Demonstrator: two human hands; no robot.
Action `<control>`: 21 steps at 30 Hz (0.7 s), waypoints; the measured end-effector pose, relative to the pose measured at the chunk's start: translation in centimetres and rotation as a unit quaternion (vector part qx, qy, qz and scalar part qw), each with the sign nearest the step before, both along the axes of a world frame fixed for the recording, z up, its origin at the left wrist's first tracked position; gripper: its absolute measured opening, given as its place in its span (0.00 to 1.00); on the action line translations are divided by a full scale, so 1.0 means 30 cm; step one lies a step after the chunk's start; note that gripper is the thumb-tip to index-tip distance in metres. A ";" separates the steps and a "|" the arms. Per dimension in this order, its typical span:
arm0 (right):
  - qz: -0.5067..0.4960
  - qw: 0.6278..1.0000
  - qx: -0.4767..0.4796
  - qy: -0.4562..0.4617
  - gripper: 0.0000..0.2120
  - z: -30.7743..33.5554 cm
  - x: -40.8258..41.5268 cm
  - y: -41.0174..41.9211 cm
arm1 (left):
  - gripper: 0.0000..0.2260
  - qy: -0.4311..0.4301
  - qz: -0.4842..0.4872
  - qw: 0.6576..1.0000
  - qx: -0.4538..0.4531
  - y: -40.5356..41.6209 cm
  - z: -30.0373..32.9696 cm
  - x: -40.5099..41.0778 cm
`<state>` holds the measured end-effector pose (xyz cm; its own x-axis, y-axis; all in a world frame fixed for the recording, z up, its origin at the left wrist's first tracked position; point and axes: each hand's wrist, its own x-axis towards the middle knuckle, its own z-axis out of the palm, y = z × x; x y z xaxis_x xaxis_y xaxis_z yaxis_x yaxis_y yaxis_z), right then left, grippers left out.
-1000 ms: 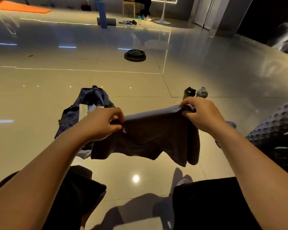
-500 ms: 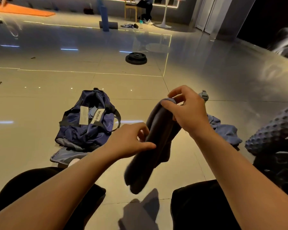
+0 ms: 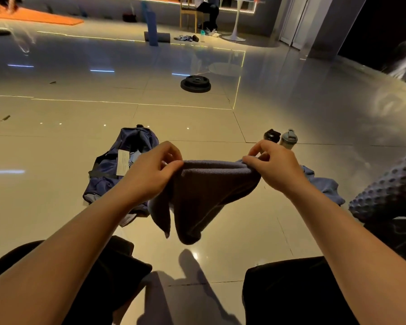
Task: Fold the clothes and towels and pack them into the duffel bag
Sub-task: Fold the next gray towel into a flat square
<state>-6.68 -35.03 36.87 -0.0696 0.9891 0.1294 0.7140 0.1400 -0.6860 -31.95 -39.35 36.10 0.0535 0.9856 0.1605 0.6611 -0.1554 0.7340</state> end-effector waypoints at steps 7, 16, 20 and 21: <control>0.027 0.999 -0.023 0.017 0.15 0.005 0.003 -0.002 | 0.01 -0.001 0.082 0.990 0.119 0.027 0.024 -0.010; 0.155 0.967 0.044 -0.198 0.09 0.008 -0.047 -0.037 | 0.06 0.033 0.215 0.962 0.163 0.065 0.047 -0.129; 0.142 0.986 0.028 -0.087 0.06 0.053 -0.054 -0.054 | 0.06 0.072 0.214 0.966 0.127 0.069 0.022 -0.149; 0.135 0.990 0.008 -0.028 0.05 0.063 -0.062 -0.063 | 0.04 0.085 0.207 0.968 0.113 0.070 0.016 -0.144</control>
